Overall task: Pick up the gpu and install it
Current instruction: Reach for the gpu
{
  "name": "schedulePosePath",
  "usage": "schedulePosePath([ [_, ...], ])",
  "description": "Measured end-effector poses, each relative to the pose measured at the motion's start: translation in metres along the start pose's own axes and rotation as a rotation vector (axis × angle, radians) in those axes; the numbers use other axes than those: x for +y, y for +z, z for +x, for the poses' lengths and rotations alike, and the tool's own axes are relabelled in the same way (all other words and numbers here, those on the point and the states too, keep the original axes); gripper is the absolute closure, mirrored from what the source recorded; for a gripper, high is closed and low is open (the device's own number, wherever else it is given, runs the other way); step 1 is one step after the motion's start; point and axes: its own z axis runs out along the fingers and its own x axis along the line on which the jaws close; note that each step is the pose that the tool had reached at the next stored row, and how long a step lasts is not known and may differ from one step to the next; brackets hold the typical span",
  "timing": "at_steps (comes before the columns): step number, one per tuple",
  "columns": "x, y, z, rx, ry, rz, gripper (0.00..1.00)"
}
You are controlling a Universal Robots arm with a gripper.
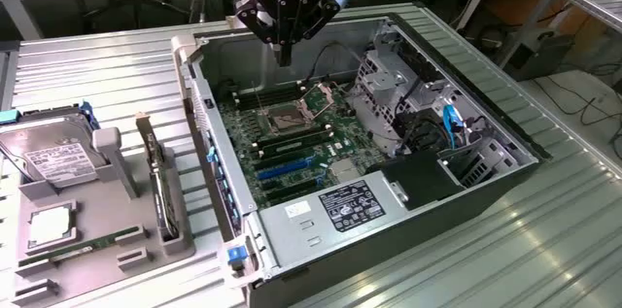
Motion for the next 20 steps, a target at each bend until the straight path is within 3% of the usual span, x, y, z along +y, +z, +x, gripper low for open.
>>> schedulePosePath([
  [12, -0.0008, -0.0002, 0.001, 0.0000, 0.000, 0.0003, 0.89],
  [20, -0.0199, -0.0018, 0.038, -0.0006, 0.000, -0.0001, 0.89],
])
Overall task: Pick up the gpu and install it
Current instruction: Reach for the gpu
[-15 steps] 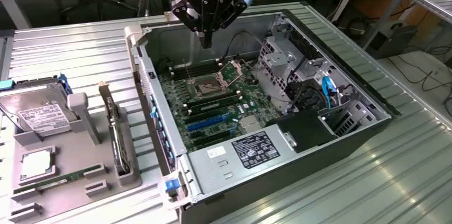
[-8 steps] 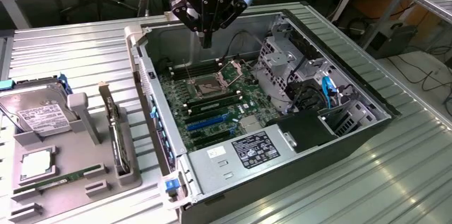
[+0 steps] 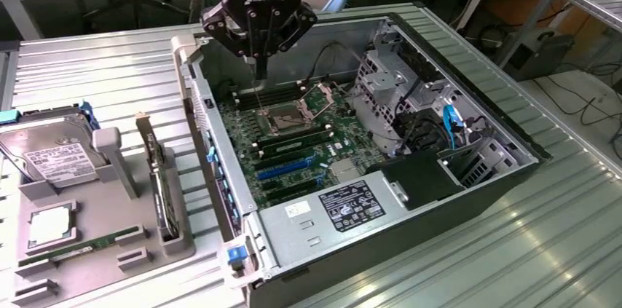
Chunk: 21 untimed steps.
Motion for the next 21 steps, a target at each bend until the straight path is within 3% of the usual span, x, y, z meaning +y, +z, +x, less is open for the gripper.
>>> schedulePosePath([
  [6, -0.0110, -0.0010, 0.020, 0.0000, 0.000, 0.0001, 0.89],
  [10, -0.0206, -0.0010, 0.043, -0.0001, 0.000, 0.0004, 0.89],
  [15, -0.0263, 0.0003, 0.061, -0.0003, 0.000, 0.0022, 0.89],
  [21, -0.0321, 0.0042, 0.093, -0.0007, 0.000, 0.0071, 0.89],
])
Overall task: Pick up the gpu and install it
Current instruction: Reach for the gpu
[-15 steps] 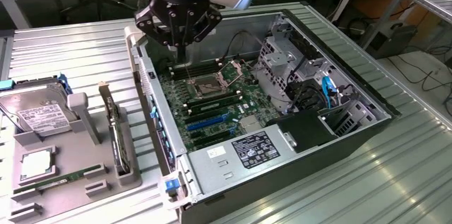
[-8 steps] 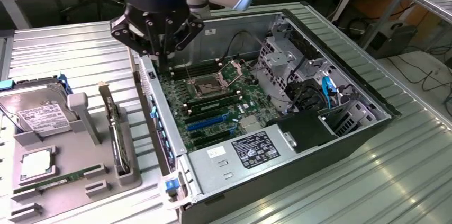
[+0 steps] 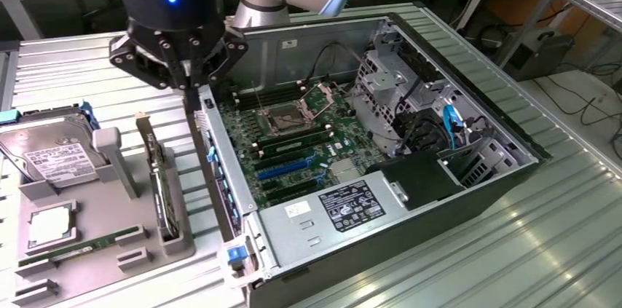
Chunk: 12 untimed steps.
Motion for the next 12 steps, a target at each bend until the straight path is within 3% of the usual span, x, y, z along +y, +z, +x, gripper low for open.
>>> schedulePosePath([
  [9, -0.0047, 0.0144, 0.048, 0.0000, 0.000, 0.0018, 0.89],
  [12, -0.0056, 0.0199, 0.057, -0.0001, 0.000, 0.0017, 0.89],
])
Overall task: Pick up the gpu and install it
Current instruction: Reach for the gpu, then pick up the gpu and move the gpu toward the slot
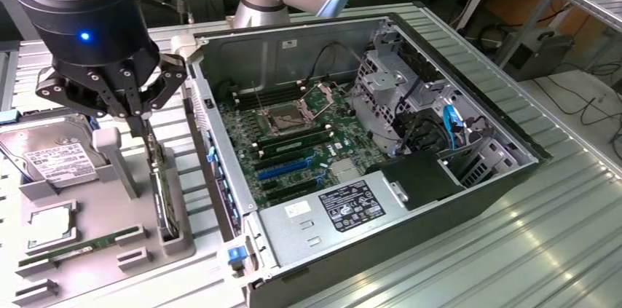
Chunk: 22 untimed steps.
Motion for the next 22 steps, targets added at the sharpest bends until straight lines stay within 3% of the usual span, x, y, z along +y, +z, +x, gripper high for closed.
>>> schedulePosePath([
  [22, -0.0008, 0.0028, 0.0005, 0.0001, 0.000, 0.0016, 0.89],
])
